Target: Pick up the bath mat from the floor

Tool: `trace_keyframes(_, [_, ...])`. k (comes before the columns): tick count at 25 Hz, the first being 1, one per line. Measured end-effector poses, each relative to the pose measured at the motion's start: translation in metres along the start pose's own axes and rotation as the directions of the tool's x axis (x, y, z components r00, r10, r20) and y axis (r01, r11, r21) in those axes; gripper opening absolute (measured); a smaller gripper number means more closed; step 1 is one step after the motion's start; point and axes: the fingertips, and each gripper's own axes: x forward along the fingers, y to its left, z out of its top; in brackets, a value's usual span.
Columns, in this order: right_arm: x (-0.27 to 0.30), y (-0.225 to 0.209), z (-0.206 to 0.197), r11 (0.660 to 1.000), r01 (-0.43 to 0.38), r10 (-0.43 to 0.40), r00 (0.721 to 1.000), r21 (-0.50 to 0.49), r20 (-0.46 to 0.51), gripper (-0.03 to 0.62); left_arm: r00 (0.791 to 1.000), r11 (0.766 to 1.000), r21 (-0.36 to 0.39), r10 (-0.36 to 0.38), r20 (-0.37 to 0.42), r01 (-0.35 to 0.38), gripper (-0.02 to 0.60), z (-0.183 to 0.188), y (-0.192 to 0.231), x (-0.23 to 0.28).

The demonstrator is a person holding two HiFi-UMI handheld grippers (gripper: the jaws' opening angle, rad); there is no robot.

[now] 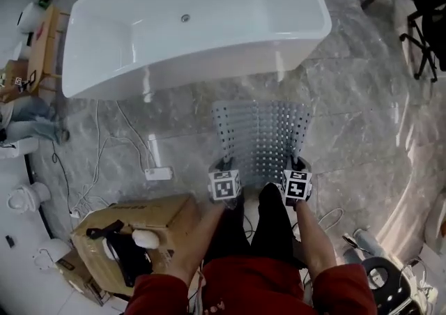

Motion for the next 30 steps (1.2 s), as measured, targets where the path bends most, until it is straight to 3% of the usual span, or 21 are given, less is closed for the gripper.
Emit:
trace_keyframes(9, [-0.100, -0.005, 0.072, 0.999, 0.032, -0.030, 0.989, -0.014, 0.148, 0.046, 0.989, 0.999, -0.012, -0.039, 0.140, 0.041, 0.091, 0.067, -0.038, -0.092])
trace_keyframes(14, [-0.153, -0.009, 0.139, 0.998, 0.068, -0.069, 0.952, 0.012, 0.299, 0.046, 0.954, 0.995, 0.096, -0.048, 0.296, 0.021, 0.087, 0.133, -0.050, -0.143])
trace_keyframes(17, [-0.184, -0.012, 0.186, 0.996, 0.090, -0.086, 0.910, 0.011, 0.407, 0.046, 0.912, 0.990, 0.143, -0.069, 0.405, 0.011, 0.087, 0.178, -0.059, -0.173])
trace_keyframes(22, [-0.239, -0.015, 0.262, 0.991, 0.127, -0.120, 0.814, 0.026, 0.569, 0.046, 0.829, 0.986, 0.165, -0.100, 0.550, 0.009, 0.086, 0.252, -0.073, -0.232])
trace_keyframes(30, [-0.325, -0.010, 0.351, 0.989, 0.140, -0.130, 0.638, 0.052, 0.759, 0.046, 0.650, 0.976, 0.203, -0.108, 0.752, -0.073, 0.084, 0.333, -0.083, -0.327])
